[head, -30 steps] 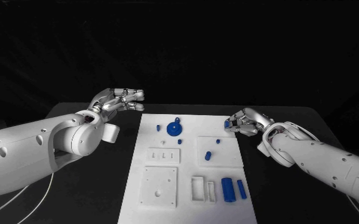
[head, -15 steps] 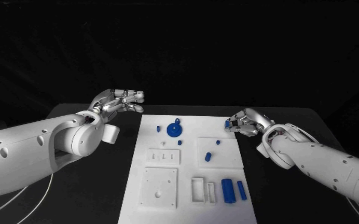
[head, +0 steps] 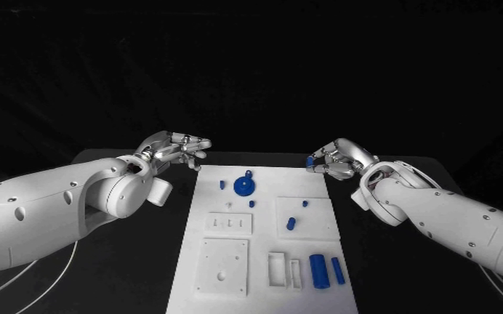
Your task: Assemble the parts on the task board
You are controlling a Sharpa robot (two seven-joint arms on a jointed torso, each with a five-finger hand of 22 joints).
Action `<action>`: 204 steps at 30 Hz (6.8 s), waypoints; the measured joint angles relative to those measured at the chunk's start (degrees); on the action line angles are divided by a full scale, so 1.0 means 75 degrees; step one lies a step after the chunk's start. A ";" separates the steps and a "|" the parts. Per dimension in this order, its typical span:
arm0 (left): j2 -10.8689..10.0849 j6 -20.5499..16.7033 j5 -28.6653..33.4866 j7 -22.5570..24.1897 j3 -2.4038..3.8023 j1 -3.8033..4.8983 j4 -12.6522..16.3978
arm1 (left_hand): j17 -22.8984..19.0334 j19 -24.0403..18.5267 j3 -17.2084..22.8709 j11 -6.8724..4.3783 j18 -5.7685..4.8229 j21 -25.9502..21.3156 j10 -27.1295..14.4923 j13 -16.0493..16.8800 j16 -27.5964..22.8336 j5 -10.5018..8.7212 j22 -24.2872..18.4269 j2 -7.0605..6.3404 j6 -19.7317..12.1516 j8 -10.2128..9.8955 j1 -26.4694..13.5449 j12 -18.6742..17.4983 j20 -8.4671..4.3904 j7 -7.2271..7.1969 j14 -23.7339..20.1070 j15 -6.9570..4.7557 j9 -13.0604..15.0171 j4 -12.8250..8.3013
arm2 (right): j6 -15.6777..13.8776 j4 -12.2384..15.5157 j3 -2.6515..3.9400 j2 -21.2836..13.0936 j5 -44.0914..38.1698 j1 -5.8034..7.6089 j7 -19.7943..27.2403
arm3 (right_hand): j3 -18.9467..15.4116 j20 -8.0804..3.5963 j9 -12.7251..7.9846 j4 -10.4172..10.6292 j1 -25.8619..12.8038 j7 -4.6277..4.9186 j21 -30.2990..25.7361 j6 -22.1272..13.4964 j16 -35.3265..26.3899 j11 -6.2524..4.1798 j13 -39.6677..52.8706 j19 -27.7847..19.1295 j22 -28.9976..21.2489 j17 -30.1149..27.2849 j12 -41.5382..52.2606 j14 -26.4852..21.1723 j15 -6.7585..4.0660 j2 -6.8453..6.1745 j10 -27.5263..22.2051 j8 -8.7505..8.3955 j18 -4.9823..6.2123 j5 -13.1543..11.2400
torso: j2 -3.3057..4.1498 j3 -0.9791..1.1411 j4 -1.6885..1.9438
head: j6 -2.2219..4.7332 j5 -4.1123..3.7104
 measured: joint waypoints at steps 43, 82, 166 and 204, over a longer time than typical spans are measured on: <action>0.1299 0.0917 -0.2284 -0.2645 0.0019 0.0236 -0.0540 | -0.0023 -0.0643 0.0368 -0.0304 -0.0117 0.1522 0.0000 0.1487 0.2606 0.0488 0.1540 -0.1058 0.0776 0.0065 -0.1623 0.2072 -0.0255 -0.0586 -0.0416 -0.0247 0.5648 0.1534 | 0.0858 0.0607 -0.0465 0.1724 -0.0916 0.0664 -0.1518 | 0.0264 0.0001 0.0002 0.0308 -0.0089 0.0018 0.0000 -0.0020 -0.0002 0.0001 -0.0002 0.0000 -0.0001 -0.0003 -0.0001 -0.0001 0.0002 -0.0034 -0.0002 0.0003 0.0000 -0.0329 | -0.0163 -0.0049 0.0010 | -0.0105 0.0220; 0.1401 0.1048 -0.2784 -0.3114 0.0020 0.0238 -0.0507 | -0.0147 -0.0670 0.0424 -0.0301 -0.0116 0.1522 -0.0002 0.1484 0.2674 -0.0007 0.1622 -0.1127 0.0752 0.0066 -0.1502 0.2075 -0.0227 -0.0557 -0.0470 -0.0249 0.5543 0.1620 | 0.1105 0.0693 -0.0529 0.1849 -0.1119 0.0698 -0.1609 | 0.0222 0.0001 0.0005 0.0391 -0.0128 0.0030 0.0000 -0.0033 -0.0002 0.0002 -0.0004 0.0000 -0.0001 0.0005 -0.0001 -0.0003 0.0004 -0.0074 -0.0002 -0.0006 0.0000 -0.0239 | -0.0160 -0.0039 0.0001 | -0.0123 0.0232; 0.1447 0.1628 -0.2572 -0.3208 0.0009 0.0238 -0.0633 | -0.0129 -0.0697 0.1336 -0.0319 -0.0115 0.1491 -0.0012 0.1507 0.2879 0.3535 0.2043 0.0423 0.0621 0.0013 -0.1815 0.2210 -0.0255 -0.0470 -0.0497 -0.0274 0.6112 -0.0031 | 0.1229 0.0715 -0.0533 0.1885 -0.1261 0.0703 -0.1680 | -0.0025 0.0001 -0.0045 0.0640 -0.0230 0.0136 -0.0218 -0.0497 -0.0104 0.0113 -0.0020 -0.0001 -0.0001 -0.0088 -0.0246 -0.0004 0.0005 -0.0306 -0.0114 0.0003 -0.0001 -0.0209 | -0.0166 -0.0040 0.0006 | -0.0300 0.0300; 0.0482 0.0184 -0.4059 -0.3041 -0.0225 0.0234 0.0709 | 0.0167 -0.0131 0.1367 -0.0386 -0.0115 0.0776 -0.0002 0.1407 0.2812 0.3853 0.2673 0.0003 0.0757 0.0001 -0.1500 0.2181 -0.0403 -0.0337 -0.0154 -0.0425 0.5969 -0.0113 | 0.0709 0.0862 -0.0280 0.0211 -0.0346 0.0573 -0.1002 | -0.0926 0.0151 -0.0053 0.0376 0.0264 0.0380 -0.1153 -0.1447 -0.0498 0.0246 -0.0569 0.0014 -0.0001 -0.0445 -0.0538 -0.0151 0.0150 -0.0403 -0.0549 0.0003 0.0126 0.0775 | -0.0204 -0.0010 -0.0004 | -0.0387 0.0398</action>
